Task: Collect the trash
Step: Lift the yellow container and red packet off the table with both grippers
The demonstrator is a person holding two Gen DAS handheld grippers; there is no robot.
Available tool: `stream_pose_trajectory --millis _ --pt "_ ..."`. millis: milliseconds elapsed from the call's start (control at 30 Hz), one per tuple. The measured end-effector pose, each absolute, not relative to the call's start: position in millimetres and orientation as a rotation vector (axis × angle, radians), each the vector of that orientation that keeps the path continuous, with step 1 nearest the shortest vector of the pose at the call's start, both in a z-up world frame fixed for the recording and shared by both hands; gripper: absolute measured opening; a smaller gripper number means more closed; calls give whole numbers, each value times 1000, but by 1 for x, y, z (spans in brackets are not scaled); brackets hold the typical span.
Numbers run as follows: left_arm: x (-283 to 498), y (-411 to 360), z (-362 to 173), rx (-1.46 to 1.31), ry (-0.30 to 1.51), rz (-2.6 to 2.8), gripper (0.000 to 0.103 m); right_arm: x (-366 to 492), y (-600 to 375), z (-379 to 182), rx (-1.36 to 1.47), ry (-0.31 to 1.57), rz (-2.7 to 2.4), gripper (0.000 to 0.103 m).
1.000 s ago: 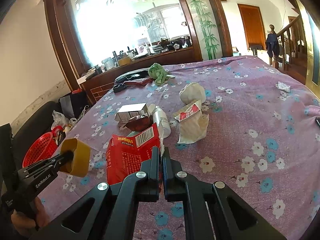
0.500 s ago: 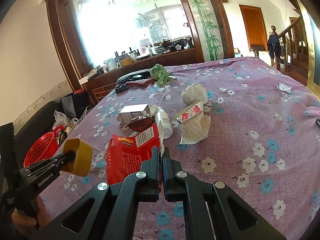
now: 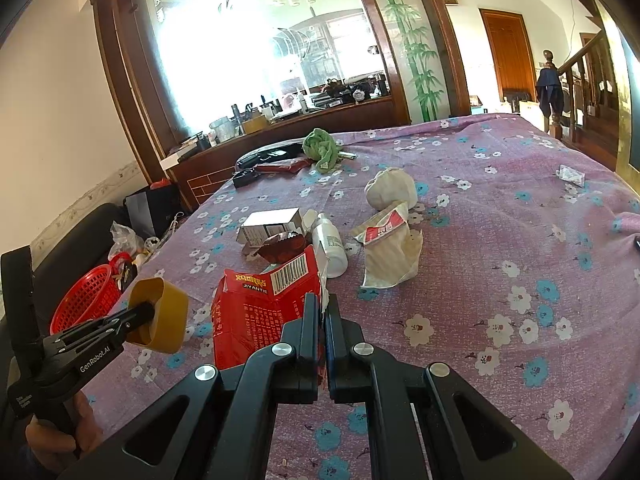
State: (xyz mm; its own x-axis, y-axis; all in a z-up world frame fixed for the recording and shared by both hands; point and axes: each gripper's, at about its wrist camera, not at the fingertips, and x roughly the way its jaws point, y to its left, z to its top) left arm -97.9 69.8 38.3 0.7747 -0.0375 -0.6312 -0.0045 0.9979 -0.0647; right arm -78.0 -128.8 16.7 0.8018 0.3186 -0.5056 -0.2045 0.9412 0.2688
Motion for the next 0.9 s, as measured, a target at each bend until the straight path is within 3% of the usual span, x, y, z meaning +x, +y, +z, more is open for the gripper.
stream_pose_trajectory --millis 900 --pt "-112 79 49 -69 699 22 6 -83 -124 22 221 610 314 4"
